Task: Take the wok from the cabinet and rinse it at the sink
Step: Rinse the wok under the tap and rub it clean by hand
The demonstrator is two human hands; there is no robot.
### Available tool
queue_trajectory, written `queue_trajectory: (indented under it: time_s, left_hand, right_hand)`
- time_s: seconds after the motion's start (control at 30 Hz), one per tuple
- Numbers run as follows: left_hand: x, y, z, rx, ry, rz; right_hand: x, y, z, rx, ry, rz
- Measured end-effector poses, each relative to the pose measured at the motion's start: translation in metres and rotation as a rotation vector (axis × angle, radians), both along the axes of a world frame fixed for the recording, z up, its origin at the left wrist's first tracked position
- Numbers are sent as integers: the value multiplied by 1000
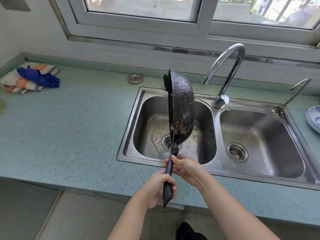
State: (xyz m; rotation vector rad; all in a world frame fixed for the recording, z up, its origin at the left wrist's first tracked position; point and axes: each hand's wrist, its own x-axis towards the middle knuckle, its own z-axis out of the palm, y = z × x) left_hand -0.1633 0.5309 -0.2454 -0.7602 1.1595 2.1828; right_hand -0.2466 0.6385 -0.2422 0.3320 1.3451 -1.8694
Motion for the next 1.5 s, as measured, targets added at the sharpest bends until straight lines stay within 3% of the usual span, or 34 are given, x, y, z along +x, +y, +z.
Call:
queue_trajectory:
  time_s: [0.13,0.2,0.57,1.5]
  left_hand:
    - [3,22,2,-396,116,125]
    - [6,30,0,-456,133,180]
    - [8,26,3,-125,28,319]
    - [11,22,-5,13,17,336]
  right_hand:
    - [1,-2,1,47,11,2]
    - [2,0,-1,80,26,4]
    - [0,-3,5,244,162,77]
    - [0,-6,1,320,170,102]
